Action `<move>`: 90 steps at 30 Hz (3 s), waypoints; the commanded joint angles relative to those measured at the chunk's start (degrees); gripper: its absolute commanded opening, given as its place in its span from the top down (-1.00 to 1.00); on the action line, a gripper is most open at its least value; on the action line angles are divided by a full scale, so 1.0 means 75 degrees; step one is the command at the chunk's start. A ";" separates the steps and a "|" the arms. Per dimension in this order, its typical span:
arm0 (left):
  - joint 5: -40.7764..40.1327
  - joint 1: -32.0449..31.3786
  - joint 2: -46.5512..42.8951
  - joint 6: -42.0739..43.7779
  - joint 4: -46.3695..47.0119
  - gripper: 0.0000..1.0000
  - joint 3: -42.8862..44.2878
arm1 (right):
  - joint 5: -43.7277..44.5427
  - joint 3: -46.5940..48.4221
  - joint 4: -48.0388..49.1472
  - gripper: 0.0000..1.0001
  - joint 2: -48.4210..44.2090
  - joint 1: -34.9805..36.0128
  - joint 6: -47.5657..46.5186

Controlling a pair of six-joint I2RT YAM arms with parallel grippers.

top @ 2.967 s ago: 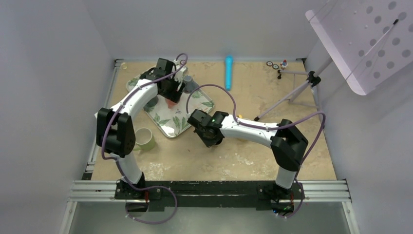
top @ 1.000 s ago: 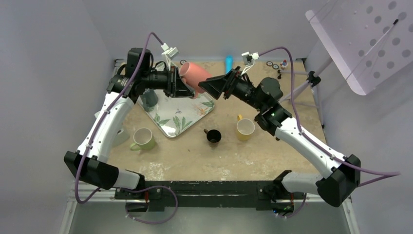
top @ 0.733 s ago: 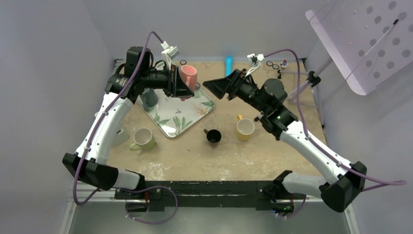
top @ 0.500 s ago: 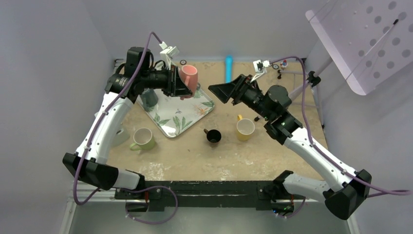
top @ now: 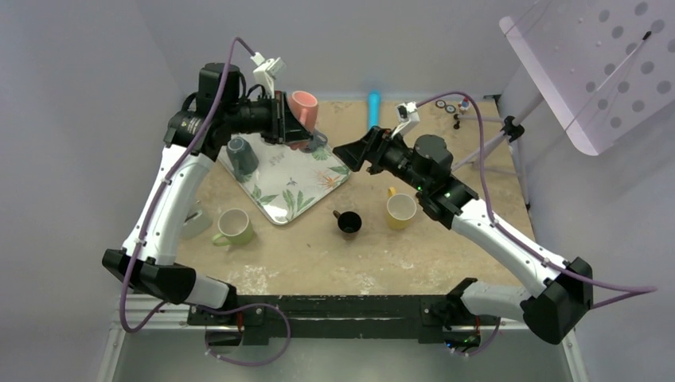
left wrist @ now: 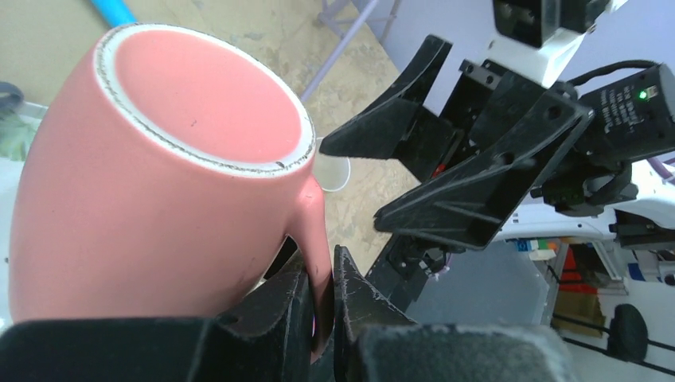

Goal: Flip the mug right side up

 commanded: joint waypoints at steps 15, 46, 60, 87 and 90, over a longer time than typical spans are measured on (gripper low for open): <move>-0.4530 -0.0403 -0.0796 0.7233 0.0117 1.00 -0.1582 | 0.2243 0.1639 -0.3049 -0.75 0.0020 0.0094 -0.1539; -0.4465 -0.0895 -0.2299 1.7840 0.5815 1.00 -0.7392 | 0.1153 0.4129 -0.4206 -0.70 0.2437 -0.0231 -0.2612; -0.3499 -0.0899 -0.1661 1.8772 0.6321 1.00 -0.7404 | -0.1658 0.8467 -0.6411 -0.83 0.5262 -0.0227 -0.5043; -0.2569 -0.0898 -0.1904 1.9598 0.6755 1.00 -0.7721 | -0.4024 0.9753 -0.8130 -0.66 0.7023 -0.0227 -0.7176; -0.2555 -0.0896 -0.1902 1.9625 0.6730 1.00 -0.7715 | -0.4236 0.9389 -0.8112 -0.59 0.6939 -0.0233 -0.7167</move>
